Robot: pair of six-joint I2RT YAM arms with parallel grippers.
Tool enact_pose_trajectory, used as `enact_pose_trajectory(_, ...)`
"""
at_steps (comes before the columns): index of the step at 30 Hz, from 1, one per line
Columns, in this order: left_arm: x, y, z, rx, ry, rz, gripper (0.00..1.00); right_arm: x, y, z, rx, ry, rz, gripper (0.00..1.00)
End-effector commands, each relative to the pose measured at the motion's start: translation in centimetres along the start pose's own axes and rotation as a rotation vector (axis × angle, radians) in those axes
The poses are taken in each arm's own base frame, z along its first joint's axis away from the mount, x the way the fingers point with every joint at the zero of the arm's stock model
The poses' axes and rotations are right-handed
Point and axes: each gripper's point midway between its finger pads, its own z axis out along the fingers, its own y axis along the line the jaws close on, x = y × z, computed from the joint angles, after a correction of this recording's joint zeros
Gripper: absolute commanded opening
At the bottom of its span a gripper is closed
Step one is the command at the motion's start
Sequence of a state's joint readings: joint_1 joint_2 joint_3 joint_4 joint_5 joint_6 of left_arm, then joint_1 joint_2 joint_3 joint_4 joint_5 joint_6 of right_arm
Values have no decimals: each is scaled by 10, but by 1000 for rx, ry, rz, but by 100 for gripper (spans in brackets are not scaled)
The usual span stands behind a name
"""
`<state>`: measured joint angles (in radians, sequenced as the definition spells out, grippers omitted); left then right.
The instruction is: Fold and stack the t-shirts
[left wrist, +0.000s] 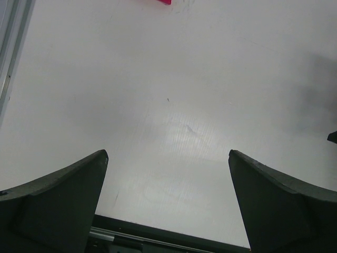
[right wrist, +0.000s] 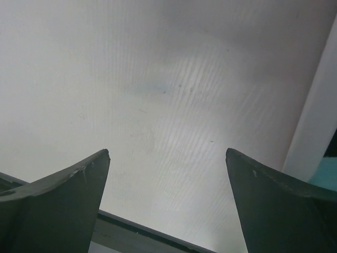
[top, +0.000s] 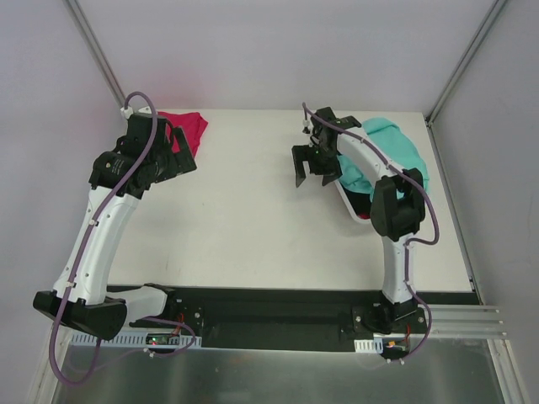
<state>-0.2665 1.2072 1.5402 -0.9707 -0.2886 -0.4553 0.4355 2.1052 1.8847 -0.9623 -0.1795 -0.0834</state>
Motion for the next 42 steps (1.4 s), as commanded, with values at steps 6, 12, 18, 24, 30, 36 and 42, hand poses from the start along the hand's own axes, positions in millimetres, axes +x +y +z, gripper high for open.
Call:
enact_pose_trajectory(6, 7, 3, -8, 21, 18, 13, 99, -37, -60, -7, 14, -44, 112, 96)
enact_pose_trajectory(12, 18, 2, -11, 44, 45, 7, 99, -68, -90, -24, -10, -119, 182, 96)
enact_pose_trajectory(18, 32, 9, -14, 46, 58, 2, 99, -94, -117, -34, -21, -190, 216, 96)
enact_pose_trajectory(24, 36, 11, -13, 41, 69, 10, 99, -109, -141, -60, -12, -280, 249, 96)
enact_pose_trajectory(30, 45, -6, -10, 106, 107, -9, 99, -97, -96, -116, -108, -367, 215, 96)
enact_pose_trajectory(36, 47, -35, -1, 146, 108, 42, 99, -28, -11, -210, -35, -466, 51, 96)
enact_pose_trajectory(42, 47, -62, 3, 193, 111, 49, 99, 77, -45, -222, 234, -412, 158, 96)
